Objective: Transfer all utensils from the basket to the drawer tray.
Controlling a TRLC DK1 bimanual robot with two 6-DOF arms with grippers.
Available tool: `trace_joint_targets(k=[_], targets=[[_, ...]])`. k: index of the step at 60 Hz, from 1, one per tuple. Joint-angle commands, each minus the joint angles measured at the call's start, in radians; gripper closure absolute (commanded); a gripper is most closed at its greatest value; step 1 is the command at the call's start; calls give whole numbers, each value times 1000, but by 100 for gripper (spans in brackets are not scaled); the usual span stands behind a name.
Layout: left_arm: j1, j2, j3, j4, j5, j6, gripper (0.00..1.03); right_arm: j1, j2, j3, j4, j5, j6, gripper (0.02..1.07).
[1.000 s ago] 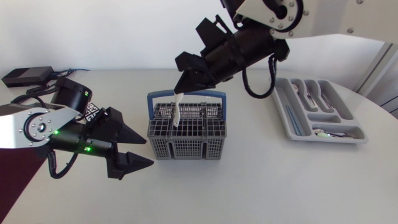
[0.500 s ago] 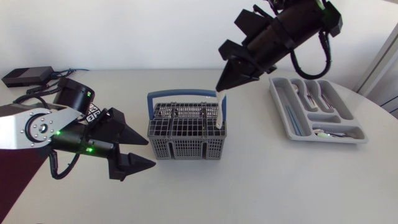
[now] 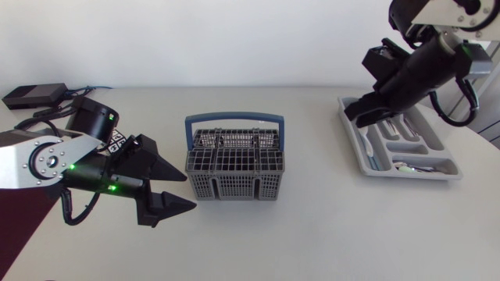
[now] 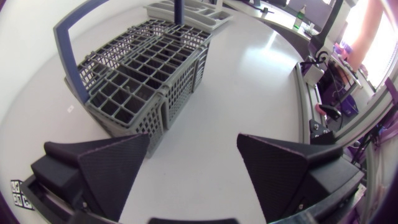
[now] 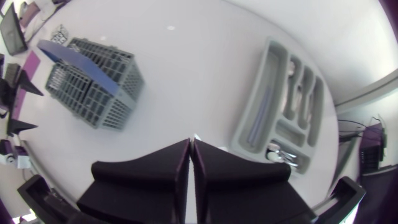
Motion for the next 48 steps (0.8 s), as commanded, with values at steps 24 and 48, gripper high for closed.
trace_joint_targets(k=[24, 48], targets=[[-4, -22, 2, -8, -3, -14, 5, -312, 43, -306, 459, 279, -216, 101], [-12, -39, 10, -25, -10, -22, 5, -475, 298, -288, 686, 348, -236, 101]])
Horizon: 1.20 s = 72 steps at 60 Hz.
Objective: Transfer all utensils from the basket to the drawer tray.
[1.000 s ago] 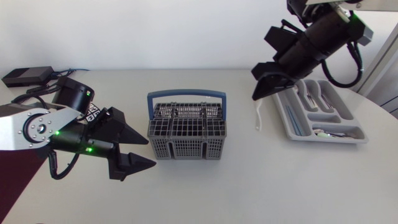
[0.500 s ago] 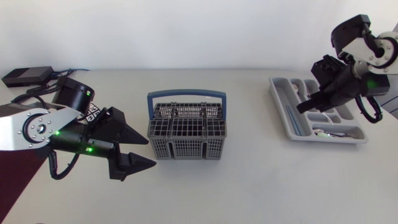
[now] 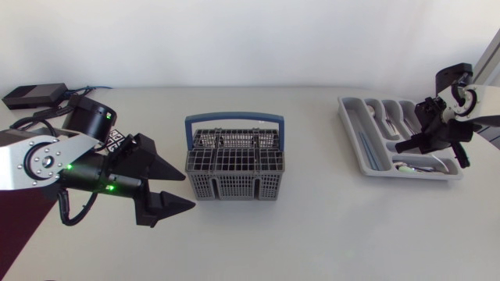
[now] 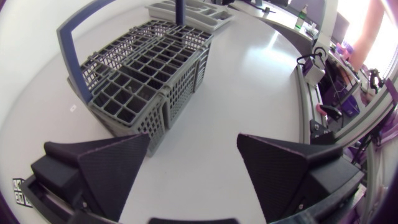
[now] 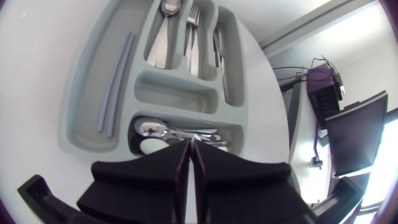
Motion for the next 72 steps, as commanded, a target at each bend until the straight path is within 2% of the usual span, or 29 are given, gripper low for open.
trace_joint_targets(k=[1, 11, 13, 15, 16, 17, 19, 23, 29, 31, 45, 52, 59, 72], targets=[[-10, -19, 10, -15, 2, -16, 5, -30, 76, -2, 50, 25, -32, 101], [-10, -30, 8, -21, -2, -18, 5, -46, 135, 3, 123, 33, -46, 101], [-10, -30, 8, -21, -4, -19, 5, -46, 139, 5, 123, 31, -44, 92], [-10, -31, 10, -21, -7, -21, 5, -46, 142, 3, 123, 31, -43, 76], [-10, -31, 10, -21, -7, -21, 5, -44, 142, 3, 123, 31, -43, 72], [-10, -31, 10, -21, -10, -22, 5, -44, 145, 0, 123, 31, -43, 64], [-10, -34, 10, -21, -12, -24, 5, -38, 144, -6, 123, 30, -43, 59], [-10, -39, 10, -21, -16, -27, 5, -30, 124, -23, 131, 24, -40, 56], [-8, -48, 8, -21, -24, -30, 5, -24, 63, -51, 131, 15, -34, 15], [-5, -51, 8, -21, -25, -30, 5, -23, 41, -58, 131, 7, -34, 10], [32, -53, 14, -21, -41, -36, 5, 13, -135, -123, 133, -70, -18, 7], [55, -53, 14, -18, -50, -41, 5, 76, -275, -190, 133, -157, -20, 7], [87, -45, 28, -6, -61, -53, 5, 178, -378, -253, 122, -252, -26, 7], [121, -5, 42, 27, -78, -78, 5, 373, -430, -316, 91, -314, 11, 7]])
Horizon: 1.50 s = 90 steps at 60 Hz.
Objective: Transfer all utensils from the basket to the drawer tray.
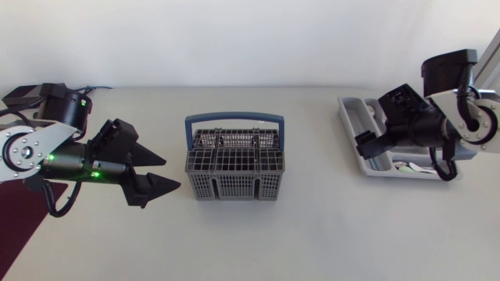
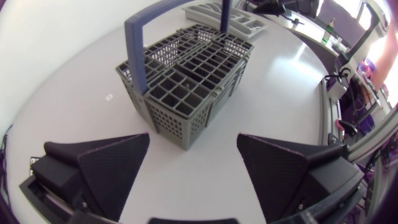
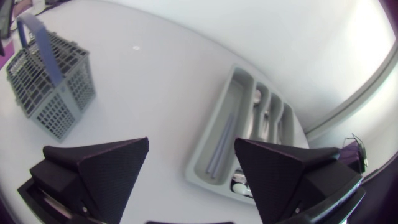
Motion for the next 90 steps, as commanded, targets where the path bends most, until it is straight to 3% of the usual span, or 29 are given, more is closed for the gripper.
trace_joint_targets(k=[1, 17, 25, 33, 59, 79, 90], targets=[[11, 30, 17, 6, -4, -21, 5, 58, -12, -39, -17, -20, 31, 7], [34, 41, 8, 33, -11, -34, 6, 210, -17, -85, -19, -109, 95, 7], [37, 42, -1, 40, -11, -39, 6, 227, -14, -99, -28, -230, 109, 7], [37, 42, -6, 40, -11, -39, 6, 239, -5, -106, -25, -264, 110, 7], [40, -75, -61, 51, -30, -51, 5, 244, -192, -171, -13, -291, 113, 7], [158, -240, -110, 79, -101, -107, 5, 204, -342, -206, -79, -259, 87, 7], [166, -343, -161, 114, -129, -163, 5, 161, -442, -247, -75, -252, 86, 7]])
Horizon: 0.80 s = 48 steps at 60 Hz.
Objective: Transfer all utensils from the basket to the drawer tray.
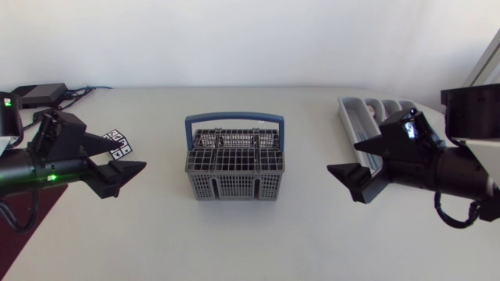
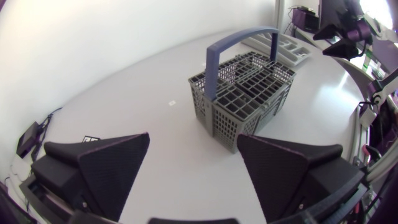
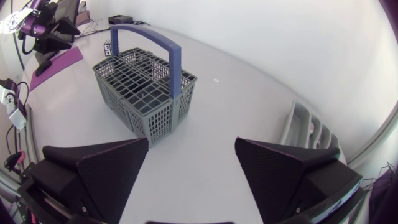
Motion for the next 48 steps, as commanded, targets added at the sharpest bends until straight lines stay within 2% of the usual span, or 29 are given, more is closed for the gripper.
trace_joint_targets(k=[1, 18, 25, 33, 41, 48], targets=[[5, -44, -43, 14, -14, -42, 5, -25, -57, -31, -3, 9, -2, 7], [0, -179, -113, 25, -23, -52, 5, -89, -193, -110, 49, 38, 3, 7], [13, -254, -150, 42, -23, -106, 5, -121, -293, -171, 117, 62, 5, 7], [54, -357, -224, 117, -31, -180, 5, -123, -380, -238, 161, 121, 3, 7], [53, -436, -267, 123, -125, -224, 5, -130, -431, -279, 177, 156, 15, 7], [40, -497, -314, 146, -167, -258, 5, -146, -494, -324, 194, 166, 55, 7]])
